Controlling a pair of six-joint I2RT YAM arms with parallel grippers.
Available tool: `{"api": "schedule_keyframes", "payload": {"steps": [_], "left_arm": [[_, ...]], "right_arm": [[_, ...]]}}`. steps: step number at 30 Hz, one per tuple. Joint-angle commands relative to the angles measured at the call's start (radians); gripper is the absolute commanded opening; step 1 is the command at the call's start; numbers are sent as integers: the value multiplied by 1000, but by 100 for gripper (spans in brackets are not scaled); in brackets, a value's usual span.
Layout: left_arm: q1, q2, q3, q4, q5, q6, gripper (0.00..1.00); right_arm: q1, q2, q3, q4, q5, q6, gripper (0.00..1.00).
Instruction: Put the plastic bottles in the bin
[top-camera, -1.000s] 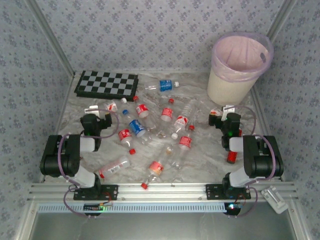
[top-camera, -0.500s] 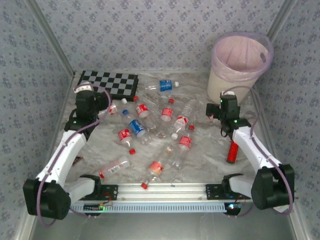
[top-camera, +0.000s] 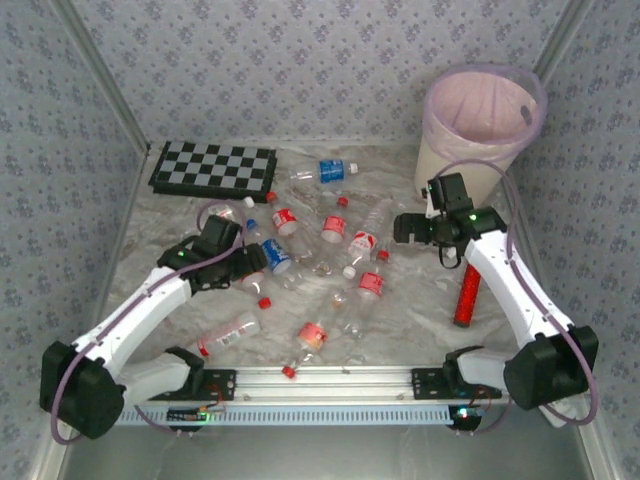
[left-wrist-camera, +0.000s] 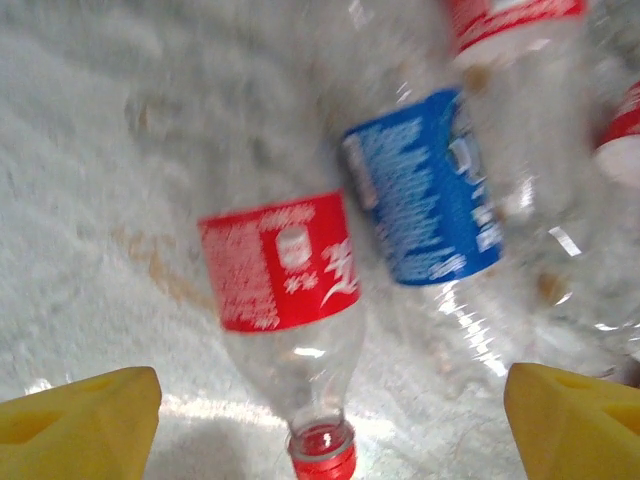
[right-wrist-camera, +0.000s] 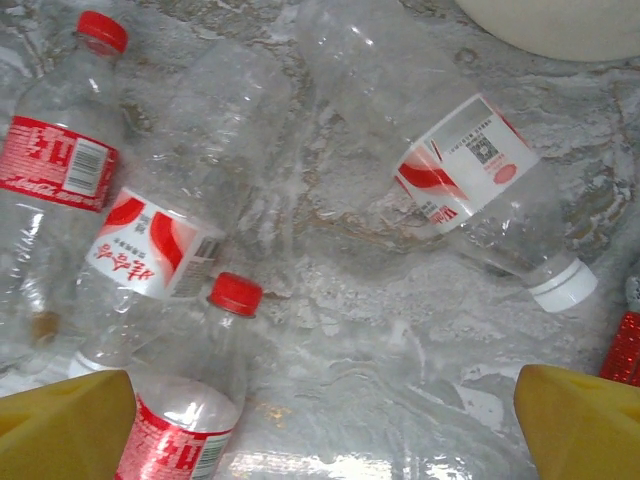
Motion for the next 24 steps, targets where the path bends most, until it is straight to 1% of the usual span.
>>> {"api": "schedule_keyframes", "payload": {"steps": [1,4,6,11,14,17,19,22,24], "left_arm": [[-8,45,-40,32,65,-68,86],[-8,87,-67,80,60,-70,81],[-10,115,-72,110,60,-70,81],[-20,175,-109,208,85,-94,85],[-20,192,-105,195,63,-89,83],[-22,194,-105,179,47,-79,77],[-22,199,-106,175,39,-73,75],[-21,202,-108,177,33,-69,66],[-22,190,-93,152,29,-57,63]], "right_arm": [[0,31,64,-67,-65,8,100],[3,36,73,-49,-80,9,100],[4,34,72,-43,-86,11,100],[6,31,60,-31,-82,3,100],[5,28,60,-25,-89,0,100],[6,19,60,-20,-97,-3,100],[6,15,64,-17,-106,-5,100],[12,-7,62,5,-122,-9,99],[14,-27,55,32,-168,-8,97]]}}
